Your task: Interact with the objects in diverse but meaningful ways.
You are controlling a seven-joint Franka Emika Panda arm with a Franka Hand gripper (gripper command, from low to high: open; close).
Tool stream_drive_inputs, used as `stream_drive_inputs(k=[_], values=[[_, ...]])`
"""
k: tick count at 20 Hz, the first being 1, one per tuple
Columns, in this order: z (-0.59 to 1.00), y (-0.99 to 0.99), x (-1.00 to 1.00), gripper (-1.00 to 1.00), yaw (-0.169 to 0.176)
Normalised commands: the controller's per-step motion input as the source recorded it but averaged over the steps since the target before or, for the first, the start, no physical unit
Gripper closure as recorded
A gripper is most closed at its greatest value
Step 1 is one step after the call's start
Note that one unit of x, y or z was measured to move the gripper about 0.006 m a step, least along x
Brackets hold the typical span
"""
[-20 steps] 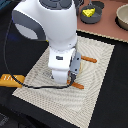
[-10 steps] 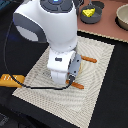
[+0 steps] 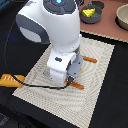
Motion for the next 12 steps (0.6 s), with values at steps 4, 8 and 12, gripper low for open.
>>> stream_drive_inputs(k=[4, 8, 12], values=[[0.61, 0.25, 0.08, 1.0, -0.001], [0.37, 0.34, -0.26, 1.0, 0.053], [0.27, 0.43, -0.44, 1.0, 0.073]])
